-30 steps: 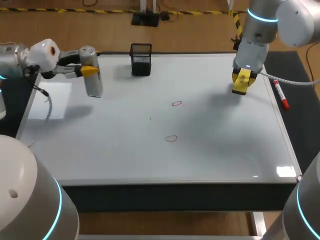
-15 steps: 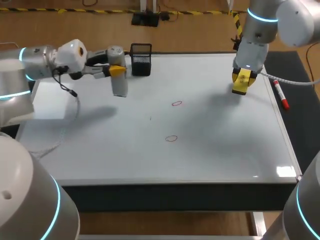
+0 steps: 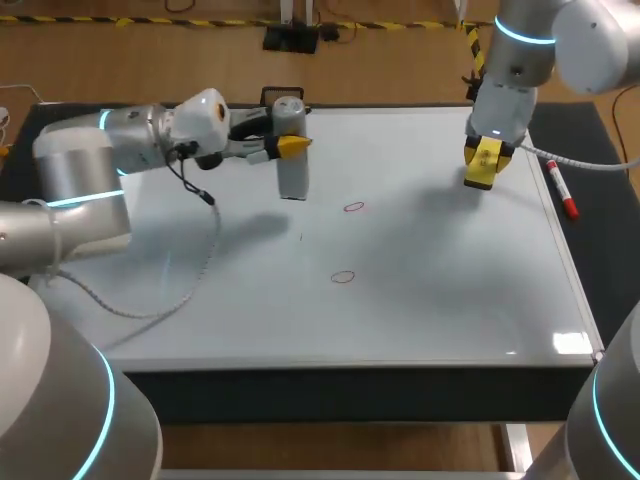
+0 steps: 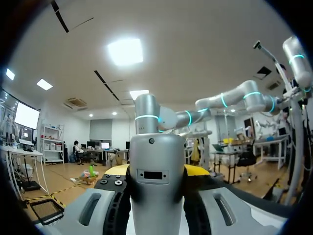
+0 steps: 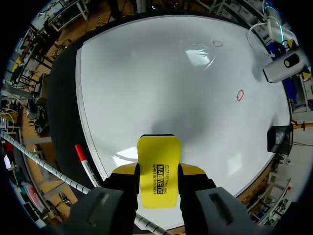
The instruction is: Pick up the inspection probe, press it on each red-marked spot on the whiteboard one by one, put down the probe, pick up the eraser, and wipe off all the red marks.
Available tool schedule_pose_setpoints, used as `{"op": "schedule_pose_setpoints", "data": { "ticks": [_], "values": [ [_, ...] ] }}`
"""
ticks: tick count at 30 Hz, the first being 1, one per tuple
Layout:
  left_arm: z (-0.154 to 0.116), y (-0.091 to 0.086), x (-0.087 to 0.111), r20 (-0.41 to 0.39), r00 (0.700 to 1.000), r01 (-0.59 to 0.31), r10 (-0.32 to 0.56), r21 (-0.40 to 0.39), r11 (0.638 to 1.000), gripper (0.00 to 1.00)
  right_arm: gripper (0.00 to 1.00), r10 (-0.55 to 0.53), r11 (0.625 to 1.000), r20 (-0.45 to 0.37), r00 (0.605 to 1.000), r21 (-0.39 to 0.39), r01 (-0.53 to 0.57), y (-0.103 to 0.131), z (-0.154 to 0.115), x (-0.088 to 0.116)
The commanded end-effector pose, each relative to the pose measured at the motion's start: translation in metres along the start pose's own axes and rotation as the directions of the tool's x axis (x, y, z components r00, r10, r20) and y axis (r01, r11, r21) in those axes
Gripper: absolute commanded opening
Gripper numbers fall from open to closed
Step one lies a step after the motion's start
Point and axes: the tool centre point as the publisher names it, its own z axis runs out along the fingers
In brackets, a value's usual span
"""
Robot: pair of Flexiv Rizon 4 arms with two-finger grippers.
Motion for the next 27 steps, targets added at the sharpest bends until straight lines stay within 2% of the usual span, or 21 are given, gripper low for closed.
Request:
{"op": "schedule_pose_setpoints", "data": {
  "ticks": [1, 15, 27],
  "values": [
    [0.020, 0.008, -0.001, 0.021, 1.000, -0.001, 0.001, 0.008, 1.000, 0.00, 0.00, -0.002, 1.000, -0.004, 1.000, 0.000, 0.002, -0.001, -0.001, 0.000],
    [0.053, 0.030, -0.009, 0.048, 0.999, 0.013, -0.014, 0.014, 1.000, 0.00, 0.00, -0.002, 1.000, -0.004, 1.000, 0.000, 0.002, -0.001, -0.001, 0.000],
    [0.068, 0.051, -0.021, 0.035, 0.999, 0.036, -0.038, 0.033, 0.999, 0.00, 0.00, -0.002, 1.000, -0.004, 1.000, 0.000, 0.002, -0.001, -0.001, 0.000]
  ]
}}
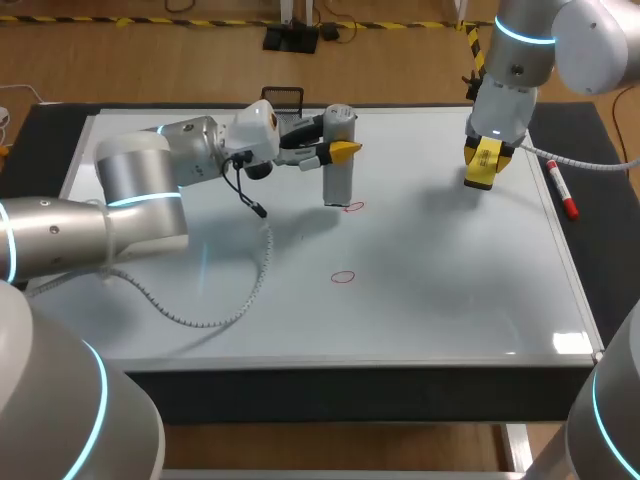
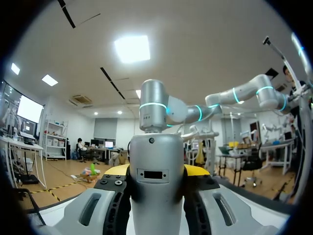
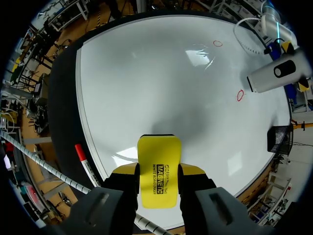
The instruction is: Pick up the inspection probe, press it on each red-marked spot on the whiteboard one by one, put down the probe, pick up the eraser, and wipe off all the red marks.
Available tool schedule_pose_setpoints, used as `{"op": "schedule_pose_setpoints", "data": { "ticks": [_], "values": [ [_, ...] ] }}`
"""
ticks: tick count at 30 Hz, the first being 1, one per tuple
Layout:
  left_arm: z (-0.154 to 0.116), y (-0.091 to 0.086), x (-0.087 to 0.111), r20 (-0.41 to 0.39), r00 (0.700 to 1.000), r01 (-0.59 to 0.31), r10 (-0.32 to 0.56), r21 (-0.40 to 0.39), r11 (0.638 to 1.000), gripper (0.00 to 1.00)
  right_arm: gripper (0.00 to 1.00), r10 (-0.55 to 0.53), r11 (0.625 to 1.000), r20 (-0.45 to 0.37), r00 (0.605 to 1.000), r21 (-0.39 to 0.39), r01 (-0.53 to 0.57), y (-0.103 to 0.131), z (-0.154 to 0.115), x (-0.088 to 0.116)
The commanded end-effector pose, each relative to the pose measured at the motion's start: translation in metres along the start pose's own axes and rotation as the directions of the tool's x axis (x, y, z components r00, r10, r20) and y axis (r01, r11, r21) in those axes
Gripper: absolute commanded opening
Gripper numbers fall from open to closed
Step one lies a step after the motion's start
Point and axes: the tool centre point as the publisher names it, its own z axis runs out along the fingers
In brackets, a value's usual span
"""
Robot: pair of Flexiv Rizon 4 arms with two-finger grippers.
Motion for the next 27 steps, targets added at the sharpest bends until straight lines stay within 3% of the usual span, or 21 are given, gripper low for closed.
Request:
{"op": "schedule_pose_setpoints", "data": {
  "ticks": [1, 27],
  "values": [
    [0.006, 0.010, -0.009, -0.016, 1.000, 0.001, 0.000, 0.019, 1.000, 0.00, 0.00, -0.002, 1.000, -0.004, 1.000, -0.001, 0.002, -0.001, -0.001, 0.000],
    [0.017, 0.036, -0.015, -0.082, 0.997, 0.019, -0.018, 0.019, 1.000, 0.00, 0.00, -0.002, 1.000, -0.004, 1.000, -0.001, 0.002, -0.001, -0.001, 0.000]
  ]
}}
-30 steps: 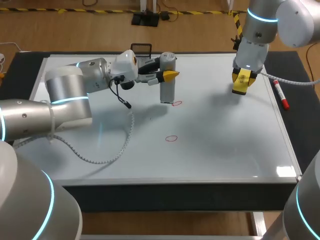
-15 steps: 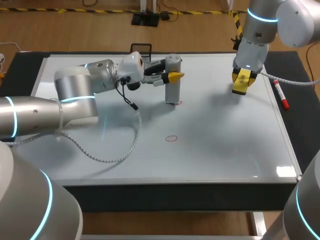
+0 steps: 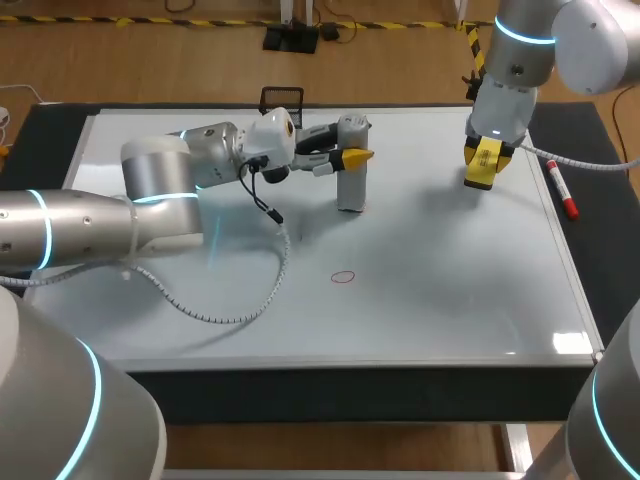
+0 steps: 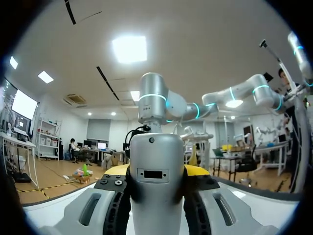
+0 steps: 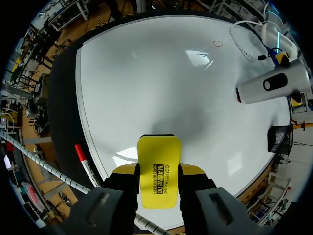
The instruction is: Pick up the inspection probe, press it on each red-marked spot on the whiteboard one by one, put down the probe, pick up the eraser, and wipe off all the red marks.
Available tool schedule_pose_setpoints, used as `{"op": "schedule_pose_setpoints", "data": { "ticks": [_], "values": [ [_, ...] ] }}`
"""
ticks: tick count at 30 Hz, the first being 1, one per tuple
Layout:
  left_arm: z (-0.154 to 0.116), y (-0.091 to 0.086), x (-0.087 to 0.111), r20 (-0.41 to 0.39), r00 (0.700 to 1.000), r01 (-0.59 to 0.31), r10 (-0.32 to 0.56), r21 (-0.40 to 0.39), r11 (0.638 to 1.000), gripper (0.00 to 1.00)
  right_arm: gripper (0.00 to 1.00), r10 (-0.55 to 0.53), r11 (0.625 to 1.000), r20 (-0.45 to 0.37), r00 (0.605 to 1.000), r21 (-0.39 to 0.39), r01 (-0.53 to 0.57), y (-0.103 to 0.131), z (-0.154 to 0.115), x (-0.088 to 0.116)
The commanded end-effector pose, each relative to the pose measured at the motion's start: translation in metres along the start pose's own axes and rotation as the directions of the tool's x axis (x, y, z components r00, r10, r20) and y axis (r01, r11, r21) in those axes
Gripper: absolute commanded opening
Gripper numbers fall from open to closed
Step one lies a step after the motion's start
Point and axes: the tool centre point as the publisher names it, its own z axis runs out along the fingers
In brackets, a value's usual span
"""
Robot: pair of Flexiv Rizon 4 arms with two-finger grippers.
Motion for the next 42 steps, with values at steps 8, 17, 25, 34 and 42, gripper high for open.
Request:
{"op": "schedule_pose_setpoints", "data": {
  "ticks": [8, 17, 25, 34, 42],
  "values": [
    [0.000, 0.008, -0.001, -0.029, 1.000, 0.009, -0.011, -0.075, 0.997, 0.00, 0.00, -0.002, 1.000, -0.004, 1.000, -0.001, 0.002, -0.001, -0.001, 0.000],
    [-0.001, 0.008, 0.001, -0.034, 0.999, 0.008, -0.011, -0.094, 0.996, 0.00, 0.00, -0.002, 1.000, -0.004, 1.000, -0.001, 0.002, -0.001, -0.001, 0.000],
    [0.000, 0.007, 0.001, -0.041, 0.999, 0.006, -0.010, -0.100, 0.995, 0.00, 0.00, -0.002, 1.000, -0.004, 1.000, -0.001, 0.002, -0.001, -0.001, 0.000],
    [0.000, 0.006, 0.003, -0.043, 0.999, 0.003, -0.007, -0.101, 0.995, 0.00, 0.00, -0.002, 1.000, -0.004, 1.000, -0.001, 0.002, -0.001, -0.001, 0.000],
    [0.004, -0.006, 0.008, -0.046, 0.999, -0.016, 0.012, -0.093, 0.996, 0.00, 0.00, -0.002, 1.000, -0.004, 1.000, -0.001, 0.002, -0.001, -0.001, 0.000]
  ]
}}
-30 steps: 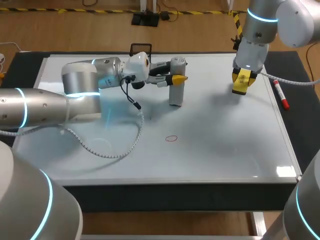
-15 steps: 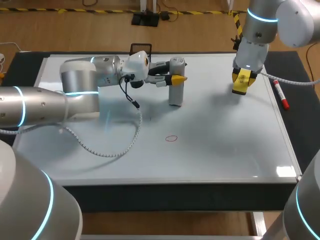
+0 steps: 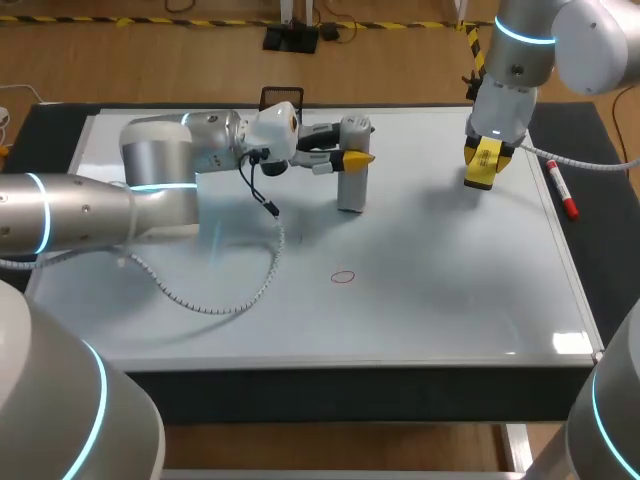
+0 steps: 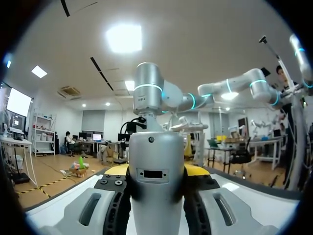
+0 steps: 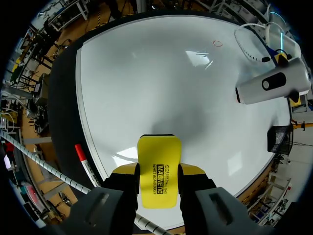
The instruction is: Pick up the inspection probe, press it on each red-marked spot on the whiteboard one by one, put down the probe, pick up the eraser, and wipe off all the red marks.
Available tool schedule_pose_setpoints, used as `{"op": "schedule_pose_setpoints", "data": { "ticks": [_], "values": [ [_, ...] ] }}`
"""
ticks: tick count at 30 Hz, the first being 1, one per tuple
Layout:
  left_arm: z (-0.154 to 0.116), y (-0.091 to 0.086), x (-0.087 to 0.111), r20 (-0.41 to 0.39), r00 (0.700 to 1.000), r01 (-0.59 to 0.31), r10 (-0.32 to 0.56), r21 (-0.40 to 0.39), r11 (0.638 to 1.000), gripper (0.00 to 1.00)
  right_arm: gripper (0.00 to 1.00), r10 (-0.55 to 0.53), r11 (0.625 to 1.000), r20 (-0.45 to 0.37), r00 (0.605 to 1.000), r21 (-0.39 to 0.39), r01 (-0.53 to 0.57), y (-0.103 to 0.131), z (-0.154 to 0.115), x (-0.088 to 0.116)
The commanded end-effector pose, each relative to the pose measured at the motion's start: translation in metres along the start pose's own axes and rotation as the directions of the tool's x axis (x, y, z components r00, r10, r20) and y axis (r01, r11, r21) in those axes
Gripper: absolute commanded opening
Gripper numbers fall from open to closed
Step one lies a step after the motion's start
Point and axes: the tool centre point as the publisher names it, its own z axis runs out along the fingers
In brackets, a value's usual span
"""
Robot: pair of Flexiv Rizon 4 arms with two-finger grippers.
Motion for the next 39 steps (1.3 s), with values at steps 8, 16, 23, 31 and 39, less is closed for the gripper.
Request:
{"op": "schedule_pose_setpoints", "data": {
  "ticks": [8, 16, 23, 31, 39],
  "values": [
    [-0.015, -0.040, 0.018, 0.018, 0.998, -0.054, 0.053, 0.023, 0.998, 0.00, 0.00, -0.002, 1.000, -0.003, 1.000, -0.001, 0.002, -0.001, -0.001, 0.000],
    [-0.057, -0.061, 0.036, 0.077, 0.993, -0.091, 0.088, 0.035, 0.995, 0.00, 0.00, -0.002, 1.000, -0.003, 1.000, -0.001, 0.002, -0.001, -0.001, 0.000],
    [-0.095, -0.068, 0.052, 0.124, 0.988, -0.099, 0.093, 0.044, 0.994, 0.00, 0.00, -0.002, 1.000, -0.003, 1.000, -0.001, 0.002, -0.001, -0.001, 0.000],
    [-0.132, -0.074, 0.064, 0.168, 0.981, -0.109, 0.096, 0.067, 0.992, 0.00, 0.00, -0.002, 1.000, -0.003, 1.000, -0.001, 0.002, -0.001, -0.001, 0.000],
    [-0.167, -0.079, 0.074, 0.189, 0.977, -0.115, 0.100, 0.071, 0.991, 0.00, 0.00, -0.002, 1.000, -0.003, 1.000, -0.001, 0.002, -0.001, -0.001, 0.000]
  ]
}}
